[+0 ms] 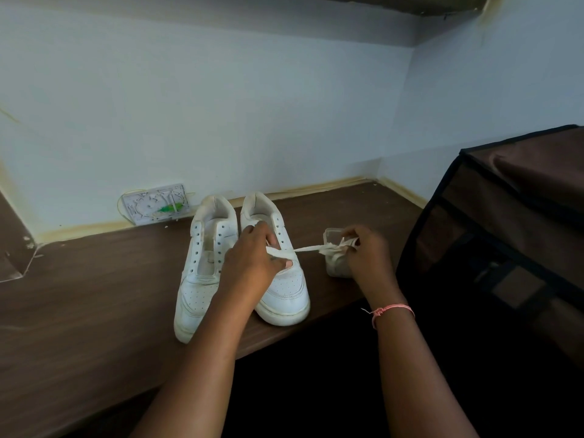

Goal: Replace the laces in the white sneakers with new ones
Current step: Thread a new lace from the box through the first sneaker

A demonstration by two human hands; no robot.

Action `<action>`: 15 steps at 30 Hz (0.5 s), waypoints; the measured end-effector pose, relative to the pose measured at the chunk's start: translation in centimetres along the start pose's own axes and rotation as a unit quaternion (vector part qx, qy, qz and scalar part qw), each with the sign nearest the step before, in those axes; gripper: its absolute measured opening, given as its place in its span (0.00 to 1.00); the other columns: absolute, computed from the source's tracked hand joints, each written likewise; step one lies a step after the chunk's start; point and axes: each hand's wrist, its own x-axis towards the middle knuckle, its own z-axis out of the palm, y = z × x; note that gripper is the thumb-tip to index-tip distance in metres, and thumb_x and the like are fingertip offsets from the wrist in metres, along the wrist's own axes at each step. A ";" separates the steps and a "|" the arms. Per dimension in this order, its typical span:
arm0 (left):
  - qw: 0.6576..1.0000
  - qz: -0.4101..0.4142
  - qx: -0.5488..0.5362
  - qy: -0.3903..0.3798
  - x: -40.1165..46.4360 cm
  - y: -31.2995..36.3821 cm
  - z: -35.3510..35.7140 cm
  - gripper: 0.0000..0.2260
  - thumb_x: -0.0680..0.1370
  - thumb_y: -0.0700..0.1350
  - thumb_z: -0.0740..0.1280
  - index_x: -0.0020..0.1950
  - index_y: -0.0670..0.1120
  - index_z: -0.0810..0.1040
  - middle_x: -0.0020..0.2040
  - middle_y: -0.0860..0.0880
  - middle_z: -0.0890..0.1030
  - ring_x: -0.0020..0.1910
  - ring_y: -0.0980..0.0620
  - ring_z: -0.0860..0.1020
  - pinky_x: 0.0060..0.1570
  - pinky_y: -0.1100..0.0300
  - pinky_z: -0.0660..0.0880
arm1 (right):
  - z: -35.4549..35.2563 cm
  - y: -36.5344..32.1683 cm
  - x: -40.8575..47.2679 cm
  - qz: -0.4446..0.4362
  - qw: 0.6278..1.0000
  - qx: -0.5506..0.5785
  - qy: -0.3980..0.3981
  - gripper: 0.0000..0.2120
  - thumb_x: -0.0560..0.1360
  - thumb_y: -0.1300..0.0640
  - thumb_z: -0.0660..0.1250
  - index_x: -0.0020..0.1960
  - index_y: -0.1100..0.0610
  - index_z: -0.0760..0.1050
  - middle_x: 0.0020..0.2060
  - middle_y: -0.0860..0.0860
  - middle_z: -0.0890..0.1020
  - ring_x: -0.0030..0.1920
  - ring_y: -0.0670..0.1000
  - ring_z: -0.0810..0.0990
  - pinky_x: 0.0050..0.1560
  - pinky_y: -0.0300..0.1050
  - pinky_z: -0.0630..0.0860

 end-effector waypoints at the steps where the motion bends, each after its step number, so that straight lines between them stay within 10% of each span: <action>1: 1.000 0.002 -0.008 0.006 0.0 0.0 -0.1 0.18 0.68 0.50 0.78 0.51 0.52 0.72 0.47 0.56 0.74 0.44 0.55 0.76 0.43 0.56 0.73 | -0.1 -0.1 0.1 -0.005 1.000 0.004 0.007 0.15 0.71 0.72 0.63 0.49 0.55 0.79 0.46 0.50 0.77 0.41 0.45 0.74 0.36 0.25 0.67; 11: 0.998 -0.016 -0.020 -0.054 0.2 0.0 -0.8 0.07 0.76 0.50 0.71 0.40 0.54 0.76 0.37 0.55 0.80 0.38 0.56 0.77 0.37 0.60 0.72 | -0.6 -0.7 -0.2 -0.013 0.999 0.039 -0.013 0.15 0.72 0.68 0.69 0.57 0.59 0.78 0.52 0.50 0.75 0.48 0.46 0.74 0.45 0.33 0.69; 15: 0.975 -0.036 -0.218 -0.020 0.6 1.9 -2.0 0.07 0.81 0.49 0.64 0.48 0.47 0.77 0.43 0.44 0.80 0.37 0.53 0.77 0.39 0.58 0.70 | 0.1 -0.1 -0.2 -0.012 1.000 0.005 -0.002 0.16 0.70 0.63 0.74 0.57 0.55 0.79 0.53 0.50 0.76 0.50 0.48 0.75 0.52 0.42 0.75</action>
